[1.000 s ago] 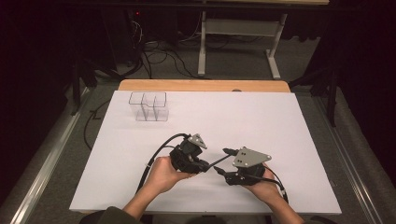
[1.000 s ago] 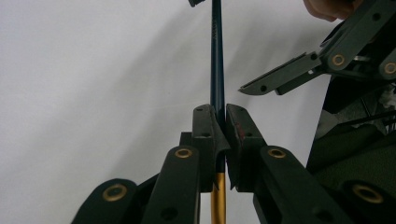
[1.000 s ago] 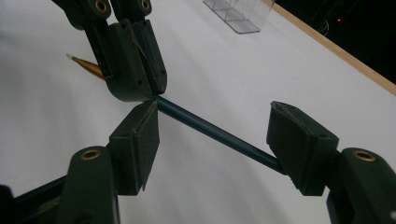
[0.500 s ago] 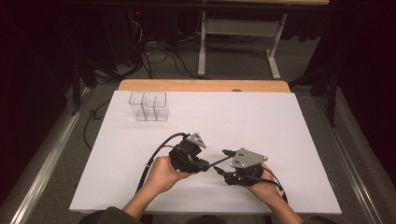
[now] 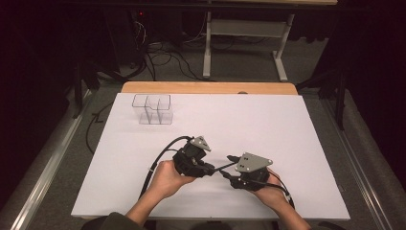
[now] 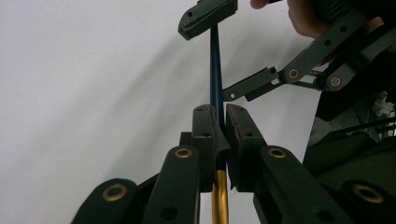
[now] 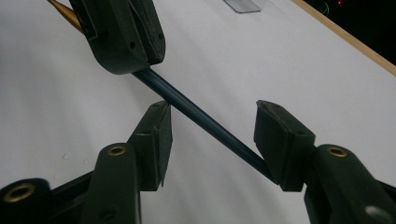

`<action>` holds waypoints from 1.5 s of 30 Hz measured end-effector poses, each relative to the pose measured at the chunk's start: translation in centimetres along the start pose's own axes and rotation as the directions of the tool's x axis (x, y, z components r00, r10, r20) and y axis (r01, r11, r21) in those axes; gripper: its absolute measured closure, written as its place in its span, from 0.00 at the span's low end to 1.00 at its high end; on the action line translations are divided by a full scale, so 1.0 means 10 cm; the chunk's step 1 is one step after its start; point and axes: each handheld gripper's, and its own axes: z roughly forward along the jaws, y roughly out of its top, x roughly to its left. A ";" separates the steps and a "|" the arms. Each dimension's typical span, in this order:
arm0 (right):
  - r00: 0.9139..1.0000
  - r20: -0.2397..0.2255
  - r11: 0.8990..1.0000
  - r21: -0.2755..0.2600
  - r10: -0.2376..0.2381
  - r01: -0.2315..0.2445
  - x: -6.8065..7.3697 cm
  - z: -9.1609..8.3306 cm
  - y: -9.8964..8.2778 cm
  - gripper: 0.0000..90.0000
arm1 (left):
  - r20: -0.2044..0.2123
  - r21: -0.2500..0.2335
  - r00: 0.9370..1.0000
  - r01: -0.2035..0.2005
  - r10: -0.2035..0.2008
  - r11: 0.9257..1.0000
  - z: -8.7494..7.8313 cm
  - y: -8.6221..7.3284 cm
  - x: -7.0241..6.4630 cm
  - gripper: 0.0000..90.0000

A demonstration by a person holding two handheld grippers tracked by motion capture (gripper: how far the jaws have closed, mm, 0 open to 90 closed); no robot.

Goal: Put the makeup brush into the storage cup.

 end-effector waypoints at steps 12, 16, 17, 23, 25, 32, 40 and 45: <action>1.000 -0.007 0.999 0.026 -0.027 0.027 0.00 0.01 0.00 0.66 | -0.007 -0.007 1.000 -0.003 0.003 1.000 -0.01 0.00 0.00 0.91; 0.999 -0.013 0.999 0.035 -0.034 0.035 0.01 0.02 0.00 0.69 | -0.011 -0.010 1.000 -0.005 0.005 1.000 -0.01 0.00 0.00 0.91; 0.999 -0.015 0.999 0.037 -0.034 0.035 0.01 0.02 0.00 0.70 | -0.012 -0.010 1.000 -0.006 0.006 1.000 -0.01 0.00 0.00 0.91; 0.998 -0.044 0.998 0.047 -0.037 0.039 0.01 0.03 0.00 0.76 | -0.018 -0.012 1.000 -0.002 0.001 1.000 -0.01 -0.01 0.01 0.90; 0.998 -0.053 0.998 0.045 -0.038 0.041 0.01 0.02 0.01 0.82 | -0.008 -0.005 1.000 0.002 -0.002 1.000 0.00 -0.01 0.02 0.90; 0.989 -0.114 0.994 0.043 -0.093 0.099 0.05 -0.01 0.06 0.96 | -0.020 -0.053 0.999 0.029 -0.030 0.998 -0.05 -0.02 0.06 0.80; 0.990 -0.108 0.995 0.042 -0.089 0.094 0.05 -0.04 0.07 0.96 | -0.062 -0.119 0.994 0.080 -0.088 0.990 -0.11 -0.04 0.13 0.54; 0.992 -0.105 0.996 0.043 -0.067 0.072 0.02 -0.04 0.06 0.96 | -0.065 -0.157 0.992 0.099 -0.111 0.983 -0.17 -0.05 0.16 0.49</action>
